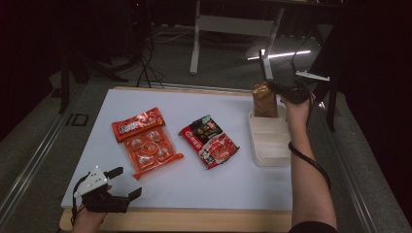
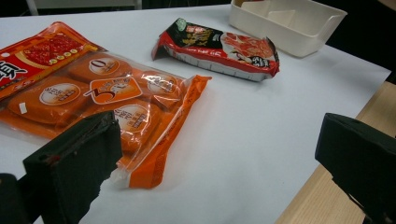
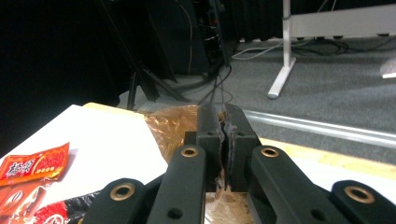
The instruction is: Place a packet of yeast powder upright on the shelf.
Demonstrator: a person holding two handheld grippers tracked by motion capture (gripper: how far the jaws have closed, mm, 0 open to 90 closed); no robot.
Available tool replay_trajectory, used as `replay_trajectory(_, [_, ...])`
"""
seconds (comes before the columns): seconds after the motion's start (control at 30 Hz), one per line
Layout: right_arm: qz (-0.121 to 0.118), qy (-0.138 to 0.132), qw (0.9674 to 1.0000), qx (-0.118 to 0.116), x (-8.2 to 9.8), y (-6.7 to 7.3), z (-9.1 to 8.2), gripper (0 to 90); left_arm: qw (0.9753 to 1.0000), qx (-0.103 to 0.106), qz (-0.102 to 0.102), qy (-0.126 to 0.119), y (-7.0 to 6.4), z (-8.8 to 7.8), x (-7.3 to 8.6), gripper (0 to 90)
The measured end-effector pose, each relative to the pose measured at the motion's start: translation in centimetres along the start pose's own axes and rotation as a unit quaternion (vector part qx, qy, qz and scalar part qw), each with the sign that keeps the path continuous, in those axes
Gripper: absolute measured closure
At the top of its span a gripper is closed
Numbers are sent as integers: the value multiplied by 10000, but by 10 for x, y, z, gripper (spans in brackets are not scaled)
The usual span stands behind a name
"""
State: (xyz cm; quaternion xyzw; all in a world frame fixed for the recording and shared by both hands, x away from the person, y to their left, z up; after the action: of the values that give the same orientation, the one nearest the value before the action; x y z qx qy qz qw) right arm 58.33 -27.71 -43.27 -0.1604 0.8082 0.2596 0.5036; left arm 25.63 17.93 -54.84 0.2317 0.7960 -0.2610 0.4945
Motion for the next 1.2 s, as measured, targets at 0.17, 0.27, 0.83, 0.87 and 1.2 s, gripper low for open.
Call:
replay_trajectory(0.17, [179,118,9997,107,13,-10,0,866,10000,0,6,5,-1,0,0,1])
replay_trajectory(0.27, [249,105,9995,145,15,-14,-2,866,10000,2,7,3,-1,0,0,1])
replay_trajectory(0.83, [-86,146,9977,657,6,-19,-23,662,10000,12,40,19,-2,0,0,1])
replay_trajectory(0.87, [-137,125,9974,691,4,-17,-25,654,10000,11,37,19,-2,0,0,1])
replay_trajectory(1.2, [-417,-66,9977,528,-10,20,-41,467,9999,76,59,35,-4,1,0,1])
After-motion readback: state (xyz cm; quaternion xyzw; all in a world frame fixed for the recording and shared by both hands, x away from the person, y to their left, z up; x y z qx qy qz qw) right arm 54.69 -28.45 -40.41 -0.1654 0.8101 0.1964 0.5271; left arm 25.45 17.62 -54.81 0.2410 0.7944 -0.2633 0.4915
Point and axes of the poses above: each handheld gripper's, and its own axes: z roughly forward along the jaws, x roughly out of its underside, y roughly to its left, the point moved 9 cm from there along z, roughly forward along the jaws, and after that the axes turned 1 degree about -z, right-handed, at the moved point
